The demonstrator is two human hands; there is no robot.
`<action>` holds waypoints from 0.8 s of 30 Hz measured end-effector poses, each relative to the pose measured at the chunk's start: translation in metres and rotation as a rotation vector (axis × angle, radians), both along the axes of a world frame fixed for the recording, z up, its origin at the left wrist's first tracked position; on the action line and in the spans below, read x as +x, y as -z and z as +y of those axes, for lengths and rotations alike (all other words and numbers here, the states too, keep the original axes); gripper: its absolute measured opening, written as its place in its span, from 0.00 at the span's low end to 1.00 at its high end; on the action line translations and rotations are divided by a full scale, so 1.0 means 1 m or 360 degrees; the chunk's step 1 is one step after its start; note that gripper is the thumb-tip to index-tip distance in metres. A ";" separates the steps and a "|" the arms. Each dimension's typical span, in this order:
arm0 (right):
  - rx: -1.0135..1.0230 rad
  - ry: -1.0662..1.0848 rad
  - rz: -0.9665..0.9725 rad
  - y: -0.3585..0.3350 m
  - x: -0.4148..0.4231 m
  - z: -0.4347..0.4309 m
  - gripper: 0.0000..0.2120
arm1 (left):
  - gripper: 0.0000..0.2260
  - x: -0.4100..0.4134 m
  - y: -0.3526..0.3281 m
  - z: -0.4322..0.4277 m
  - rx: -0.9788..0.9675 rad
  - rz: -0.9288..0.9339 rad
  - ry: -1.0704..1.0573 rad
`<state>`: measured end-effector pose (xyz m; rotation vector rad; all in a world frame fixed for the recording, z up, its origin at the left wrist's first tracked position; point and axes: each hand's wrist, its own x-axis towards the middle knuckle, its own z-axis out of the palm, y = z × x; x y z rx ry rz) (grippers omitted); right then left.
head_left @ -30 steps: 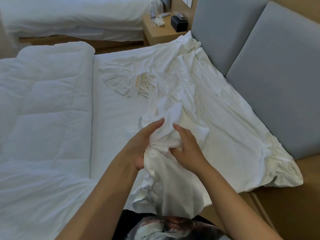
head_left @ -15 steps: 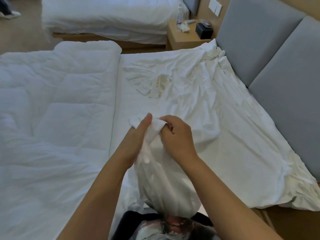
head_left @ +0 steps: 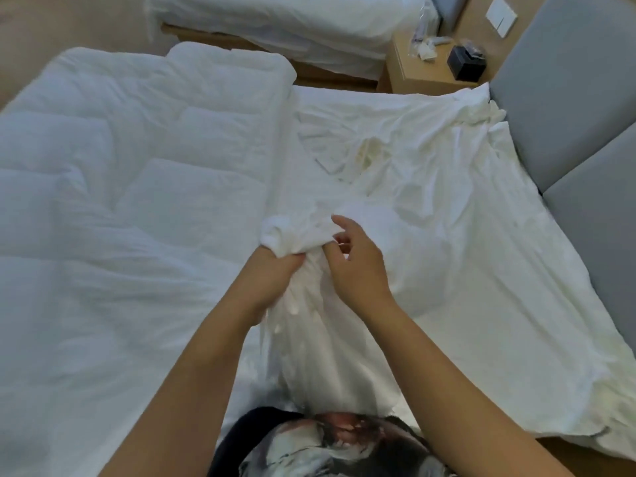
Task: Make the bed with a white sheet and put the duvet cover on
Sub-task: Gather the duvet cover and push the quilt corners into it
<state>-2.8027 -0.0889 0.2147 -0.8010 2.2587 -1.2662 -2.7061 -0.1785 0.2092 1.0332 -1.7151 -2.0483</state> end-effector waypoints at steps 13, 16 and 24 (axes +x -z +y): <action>-0.0099 0.0233 -0.0258 0.047 0.016 0.039 0.10 | 0.03 -0.008 0.018 0.013 0.0096 0.0124 0.0589; -0.0175 0.0394 -0.0260 0.035 -0.007 0.042 0.10 | 0.22 -0.004 0.046 0.032 -0.0053 0.0004 0.0682; -0.0076 0.0288 -0.0423 0.026 -0.013 0.060 0.06 | 0.06 0.011 0.090 0.106 -0.0041 -0.0474 0.0919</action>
